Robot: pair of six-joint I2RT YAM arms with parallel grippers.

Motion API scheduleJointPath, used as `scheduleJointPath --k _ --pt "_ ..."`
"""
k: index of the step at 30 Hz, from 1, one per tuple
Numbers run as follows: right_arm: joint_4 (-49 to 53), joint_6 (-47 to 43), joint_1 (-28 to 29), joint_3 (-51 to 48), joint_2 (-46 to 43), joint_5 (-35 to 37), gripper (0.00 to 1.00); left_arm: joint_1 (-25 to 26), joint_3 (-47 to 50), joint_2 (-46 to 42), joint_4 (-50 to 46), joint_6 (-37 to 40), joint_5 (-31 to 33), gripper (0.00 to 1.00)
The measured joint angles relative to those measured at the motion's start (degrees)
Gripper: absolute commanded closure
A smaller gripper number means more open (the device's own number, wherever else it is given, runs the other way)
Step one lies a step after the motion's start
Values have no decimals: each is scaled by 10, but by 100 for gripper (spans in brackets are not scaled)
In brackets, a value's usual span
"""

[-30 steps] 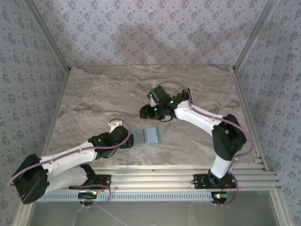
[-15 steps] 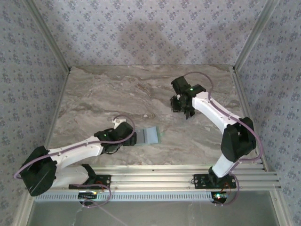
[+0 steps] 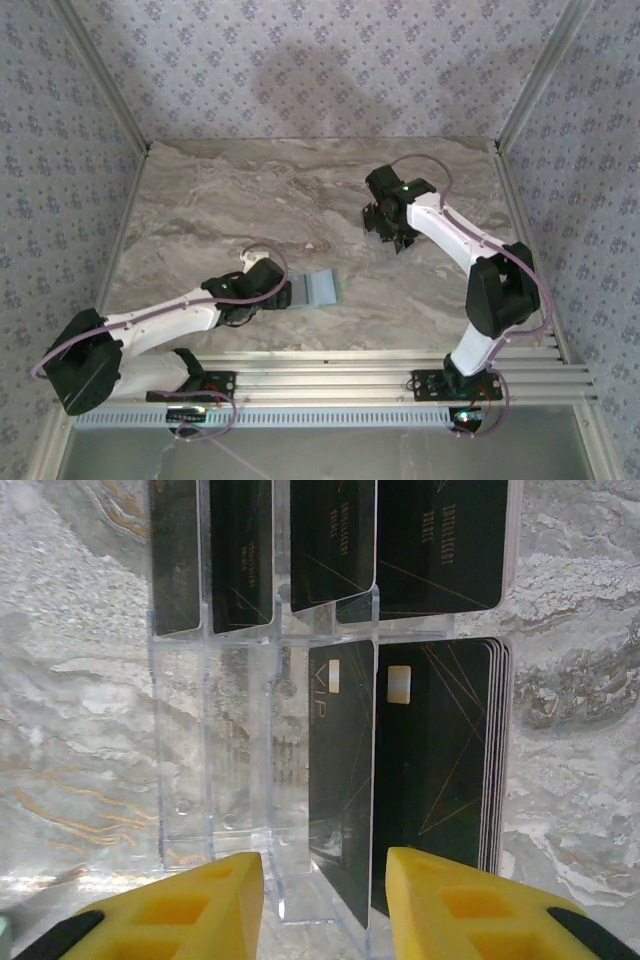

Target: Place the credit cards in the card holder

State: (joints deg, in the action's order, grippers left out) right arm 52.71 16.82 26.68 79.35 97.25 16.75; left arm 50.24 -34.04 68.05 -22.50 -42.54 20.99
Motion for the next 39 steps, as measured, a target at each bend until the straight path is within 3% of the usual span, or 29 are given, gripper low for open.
scheduleJointPath --k 17,23,33,39 --pt "-5 -9 -12 0 21 -12 80 0 0 0 0 0 0 0" --pt "-6 -10 -16 0 26 -20 81 0 0 0 0 0 0 0" --pt "-10 -10 -20 0 28 -35 100 0 0 0 0 0 0 0" --pt "-10 -12 -22 4 22 -50 100 0 -1 0 0 0 0 0"
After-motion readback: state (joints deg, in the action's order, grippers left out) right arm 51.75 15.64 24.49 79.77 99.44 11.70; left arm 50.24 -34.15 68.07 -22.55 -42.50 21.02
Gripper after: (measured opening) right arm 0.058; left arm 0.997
